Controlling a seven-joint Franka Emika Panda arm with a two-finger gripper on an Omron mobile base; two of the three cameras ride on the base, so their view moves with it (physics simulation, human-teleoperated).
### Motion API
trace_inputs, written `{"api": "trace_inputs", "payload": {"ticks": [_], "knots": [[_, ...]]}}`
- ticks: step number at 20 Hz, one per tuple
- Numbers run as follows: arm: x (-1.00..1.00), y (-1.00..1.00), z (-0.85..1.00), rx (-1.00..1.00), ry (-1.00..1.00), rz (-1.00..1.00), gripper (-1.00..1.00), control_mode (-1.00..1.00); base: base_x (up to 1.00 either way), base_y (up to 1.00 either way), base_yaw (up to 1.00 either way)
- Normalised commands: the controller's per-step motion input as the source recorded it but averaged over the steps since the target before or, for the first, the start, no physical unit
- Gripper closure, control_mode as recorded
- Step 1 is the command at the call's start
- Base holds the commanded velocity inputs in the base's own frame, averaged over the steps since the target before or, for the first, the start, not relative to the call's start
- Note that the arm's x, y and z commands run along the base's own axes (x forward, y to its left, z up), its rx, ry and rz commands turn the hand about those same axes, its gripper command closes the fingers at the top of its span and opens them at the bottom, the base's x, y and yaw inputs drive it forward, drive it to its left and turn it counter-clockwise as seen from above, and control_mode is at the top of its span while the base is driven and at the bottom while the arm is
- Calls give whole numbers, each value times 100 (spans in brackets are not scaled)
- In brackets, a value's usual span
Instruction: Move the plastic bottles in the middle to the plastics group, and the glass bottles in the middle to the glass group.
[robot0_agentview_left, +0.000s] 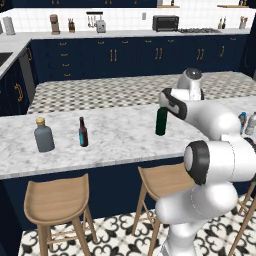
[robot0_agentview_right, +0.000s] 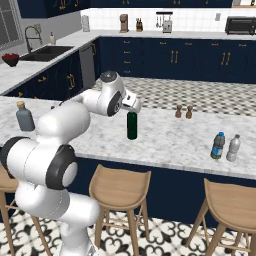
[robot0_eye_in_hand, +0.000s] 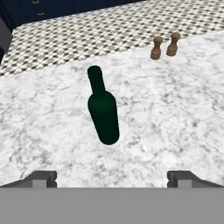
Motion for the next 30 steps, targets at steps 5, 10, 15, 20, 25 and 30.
{"api": "trace_inputs", "payload": {"ticks": [5, 10, 15, 20, 25, 30], "knots": [[3, 18, -27, 3, 0, 2, -100, -100, 0, 0, 0], [15, 2, -13, -5, -1, 4, -100, -100, 0, 0, 0], [21, 0, 0, -10, 0, 8, -100, -100, 0, 0, 0], [22, 0, -8, -1, 2, 9, -100, -100, 0, 0, 0], [22, -6, -19, 0, 1, 5, -100, -100, 0, 0, 0], [0, -16, 0, 0, 0, 0, -100, -100, 0, 0, 0]]}}
